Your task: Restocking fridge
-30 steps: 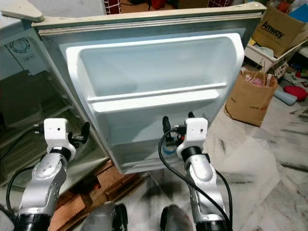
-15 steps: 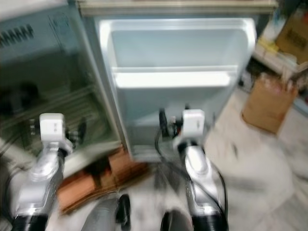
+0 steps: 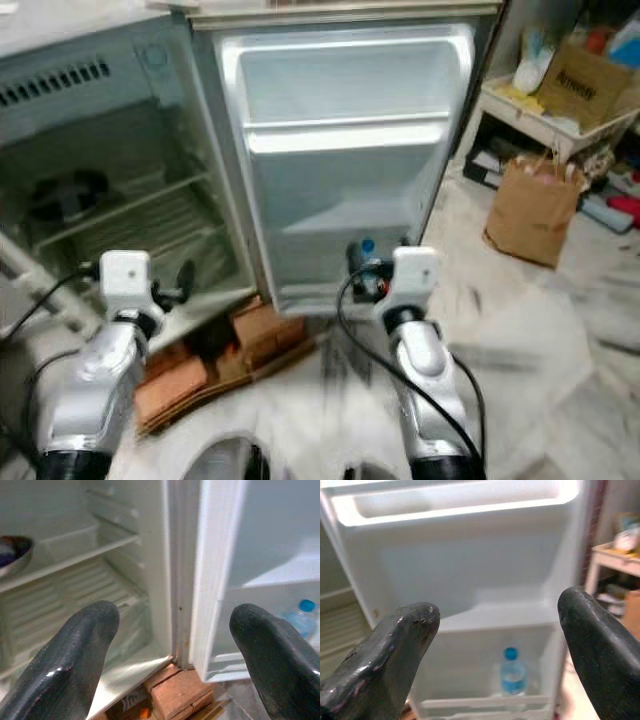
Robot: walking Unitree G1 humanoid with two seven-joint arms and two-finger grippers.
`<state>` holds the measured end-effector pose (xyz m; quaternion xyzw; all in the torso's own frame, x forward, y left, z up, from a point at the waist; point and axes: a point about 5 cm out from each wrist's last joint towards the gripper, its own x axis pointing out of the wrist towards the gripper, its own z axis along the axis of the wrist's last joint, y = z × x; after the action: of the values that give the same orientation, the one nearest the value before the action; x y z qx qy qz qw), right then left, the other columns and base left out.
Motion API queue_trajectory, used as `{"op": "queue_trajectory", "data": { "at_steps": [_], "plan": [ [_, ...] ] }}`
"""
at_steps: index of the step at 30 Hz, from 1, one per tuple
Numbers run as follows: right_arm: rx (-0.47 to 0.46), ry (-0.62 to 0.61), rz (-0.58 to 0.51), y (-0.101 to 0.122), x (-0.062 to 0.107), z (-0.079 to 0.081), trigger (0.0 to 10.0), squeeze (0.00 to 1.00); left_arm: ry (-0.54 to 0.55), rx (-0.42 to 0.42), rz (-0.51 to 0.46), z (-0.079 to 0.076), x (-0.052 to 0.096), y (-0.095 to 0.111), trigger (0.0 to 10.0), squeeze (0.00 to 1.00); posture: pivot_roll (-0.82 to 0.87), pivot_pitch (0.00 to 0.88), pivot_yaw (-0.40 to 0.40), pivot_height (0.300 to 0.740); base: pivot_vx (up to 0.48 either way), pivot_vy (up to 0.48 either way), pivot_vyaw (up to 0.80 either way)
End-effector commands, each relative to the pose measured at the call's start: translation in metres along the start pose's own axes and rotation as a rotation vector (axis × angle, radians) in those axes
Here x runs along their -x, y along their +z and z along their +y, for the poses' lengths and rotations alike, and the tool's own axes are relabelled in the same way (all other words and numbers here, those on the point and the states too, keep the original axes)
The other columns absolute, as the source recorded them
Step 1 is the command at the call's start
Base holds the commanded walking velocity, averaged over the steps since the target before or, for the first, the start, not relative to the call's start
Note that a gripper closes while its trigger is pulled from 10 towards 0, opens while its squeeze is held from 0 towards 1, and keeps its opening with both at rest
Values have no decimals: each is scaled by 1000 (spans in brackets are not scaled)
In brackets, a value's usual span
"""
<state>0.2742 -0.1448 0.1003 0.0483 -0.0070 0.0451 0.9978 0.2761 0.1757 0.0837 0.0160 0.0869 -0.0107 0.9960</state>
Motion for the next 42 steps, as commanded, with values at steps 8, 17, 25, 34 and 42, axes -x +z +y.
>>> {"op": "queue_trajectory", "data": {
  "at_steps": [8,17,25,34,42],
  "plan": [
    [10,-35,3,0,-5,1,10000,0,21,-22,-6,12,1,1,10000,0,54,49,28,740,0,0,0],
    [23,-81,17,-5,2,-9,10000,0,32,-72,-28,21,8,-2,10000,0,56,30,23,740,0,0,0],
    [31,-81,13,-3,-4,-7,10000,0,21,-66,-43,15,4,0,10000,0,51,16,22,740,0,0,0],
    [45,-64,9,-3,-4,-7,10000,0,11,-74,-61,15,1,3,10000,0,46,10,25,740,0,0,0],
    [54,-9,-26,2,-5,-4,10000,0,5,-77,-63,12,-1,3,10000,0,47,9,22,740,0,-364,91]
  ]
}}
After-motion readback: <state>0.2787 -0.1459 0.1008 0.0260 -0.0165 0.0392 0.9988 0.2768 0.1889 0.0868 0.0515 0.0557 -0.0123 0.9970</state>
